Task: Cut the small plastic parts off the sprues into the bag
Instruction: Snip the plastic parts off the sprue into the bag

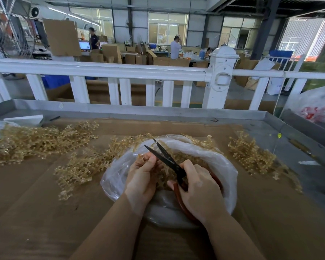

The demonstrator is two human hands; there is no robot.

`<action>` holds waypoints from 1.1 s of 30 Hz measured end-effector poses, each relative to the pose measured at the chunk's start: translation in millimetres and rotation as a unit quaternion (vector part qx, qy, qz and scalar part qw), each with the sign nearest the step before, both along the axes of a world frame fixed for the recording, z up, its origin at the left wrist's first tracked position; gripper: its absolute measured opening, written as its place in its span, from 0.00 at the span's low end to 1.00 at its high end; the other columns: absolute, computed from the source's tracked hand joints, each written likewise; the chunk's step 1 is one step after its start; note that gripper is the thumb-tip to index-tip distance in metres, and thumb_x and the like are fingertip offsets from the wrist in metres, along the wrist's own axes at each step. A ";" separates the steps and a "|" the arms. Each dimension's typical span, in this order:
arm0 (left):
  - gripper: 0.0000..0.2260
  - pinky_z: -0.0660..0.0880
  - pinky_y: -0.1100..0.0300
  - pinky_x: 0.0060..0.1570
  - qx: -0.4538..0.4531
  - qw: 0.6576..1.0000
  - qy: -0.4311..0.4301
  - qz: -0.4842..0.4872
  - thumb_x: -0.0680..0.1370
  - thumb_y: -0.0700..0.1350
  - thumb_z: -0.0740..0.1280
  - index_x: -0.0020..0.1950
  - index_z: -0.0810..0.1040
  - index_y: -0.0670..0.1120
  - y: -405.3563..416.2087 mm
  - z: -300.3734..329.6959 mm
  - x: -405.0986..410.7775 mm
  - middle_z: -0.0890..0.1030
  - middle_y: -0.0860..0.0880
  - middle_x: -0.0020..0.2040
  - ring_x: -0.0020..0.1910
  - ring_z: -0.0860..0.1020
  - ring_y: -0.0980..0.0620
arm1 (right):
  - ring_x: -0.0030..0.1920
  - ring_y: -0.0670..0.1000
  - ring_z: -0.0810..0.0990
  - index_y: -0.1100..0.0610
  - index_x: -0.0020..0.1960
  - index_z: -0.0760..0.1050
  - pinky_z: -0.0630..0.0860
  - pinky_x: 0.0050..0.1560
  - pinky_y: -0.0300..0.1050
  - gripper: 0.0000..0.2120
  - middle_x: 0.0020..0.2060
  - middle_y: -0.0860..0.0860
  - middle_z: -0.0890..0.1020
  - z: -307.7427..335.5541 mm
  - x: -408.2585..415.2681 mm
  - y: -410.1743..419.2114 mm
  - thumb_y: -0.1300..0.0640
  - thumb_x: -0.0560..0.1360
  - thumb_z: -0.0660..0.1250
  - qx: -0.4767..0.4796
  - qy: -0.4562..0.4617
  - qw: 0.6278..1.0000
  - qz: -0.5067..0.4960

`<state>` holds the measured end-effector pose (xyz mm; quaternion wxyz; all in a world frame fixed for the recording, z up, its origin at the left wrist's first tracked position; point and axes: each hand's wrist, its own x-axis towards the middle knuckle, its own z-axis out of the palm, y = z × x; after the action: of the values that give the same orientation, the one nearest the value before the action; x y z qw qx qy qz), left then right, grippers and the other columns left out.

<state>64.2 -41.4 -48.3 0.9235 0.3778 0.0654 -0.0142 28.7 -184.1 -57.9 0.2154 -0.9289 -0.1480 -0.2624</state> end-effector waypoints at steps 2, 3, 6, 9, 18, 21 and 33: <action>0.06 0.79 0.50 0.50 -0.003 1.000 0.002 -0.009 0.79 0.35 0.60 0.46 0.76 0.39 0.9 0.0 0.0 0.81 0.40 0.44 0.41 0.81 0.46 | 0.48 0.48 0.77 0.52 0.58 0.72 0.77 0.48 0.42 0.20 0.46 0.48 0.79 0.2 -0.1 0.8 0.40 0.73 0.64 -0.002 -0.003 1.000 -0.001; 0.07 0.80 0.51 0.46 0.000 1.000 -0.002 -0.016 0.79 0.35 0.59 0.46 0.77 0.38 1.2 0.1 -0.5 0.82 0.40 0.42 0.40 0.82 0.46 | 0.48 0.48 0.77 0.52 0.57 0.72 0.77 0.48 0.42 0.19 0.46 0.48 0.79 0.4 -0.1 1.0 0.40 0.73 0.65 -0.001 -0.004 1.000 0.000; 0.10 0.82 0.54 0.37 0.005 0.999 -0.012 -0.039 0.80 0.34 0.58 0.45 0.78 0.37 1.7 1.9 -3.3 0.84 0.41 0.40 0.38 0.84 0.47 | 0.48 0.48 0.77 0.53 0.58 0.72 0.76 0.49 0.42 0.20 0.47 0.48 0.79 0.5 -0.4 1.1 0.40 0.74 0.65 0.001 -0.005 1.000 0.001; 0.07 0.81 0.56 0.35 0.013 0.998 -0.016 -0.056 0.78 0.35 0.60 0.45 0.78 0.37 0.0 5.5 -6.4 0.82 0.42 0.37 0.35 0.82 0.48 | 0.50 0.48 0.77 0.54 0.60 0.71 0.76 0.50 0.43 0.21 0.48 0.48 0.79 -0.2 -0.1 0.9 0.41 0.75 0.65 -0.001 0.000 1.000 -0.002; 0.06 0.77 0.61 0.30 0.050 0.998 -0.017 -0.044 0.78 0.36 0.62 0.41 0.75 0.40 -3.0 6.9 -5.6 0.76 0.46 0.30 0.28 0.77 0.53 | 0.49 0.47 0.79 0.56 0.62 0.71 0.76 0.47 0.38 0.22 0.49 0.48 0.80 1.0 0.4 1.4 0.41 0.76 0.63 -0.025 0.007 1.000 -0.010; 0.04 0.81 0.55 0.39 0.035 0.998 -0.013 -0.047 0.77 0.37 0.62 0.47 0.76 0.38 -3.1 6.9 -5.1 0.81 0.42 0.40 0.39 0.81 0.47 | 0.47 0.46 0.79 0.56 0.61 0.72 0.76 0.45 0.37 0.22 0.47 0.48 0.80 2.4 0.0 1.5 0.41 0.76 0.64 -0.024 0.004 1.000 -0.010; 0.08 0.79 0.59 0.31 0.026 0.999 -0.011 -0.040 0.77 0.34 0.61 0.42 0.79 0.39 -3.6 6.5 -5.5 0.82 0.43 0.33 0.28 0.80 0.52 | 0.48 0.50 0.79 0.57 0.59 0.73 0.77 0.47 0.42 0.19 0.48 0.51 0.81 5.5 -2.9 3.6 0.47 0.74 0.68 -0.011 0.000 1.000 -0.007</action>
<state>58.7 -45.0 -41.9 0.9126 0.4045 0.0404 -0.0448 25.8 -180.5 -52.3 0.2036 -0.9321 -0.1440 -0.2626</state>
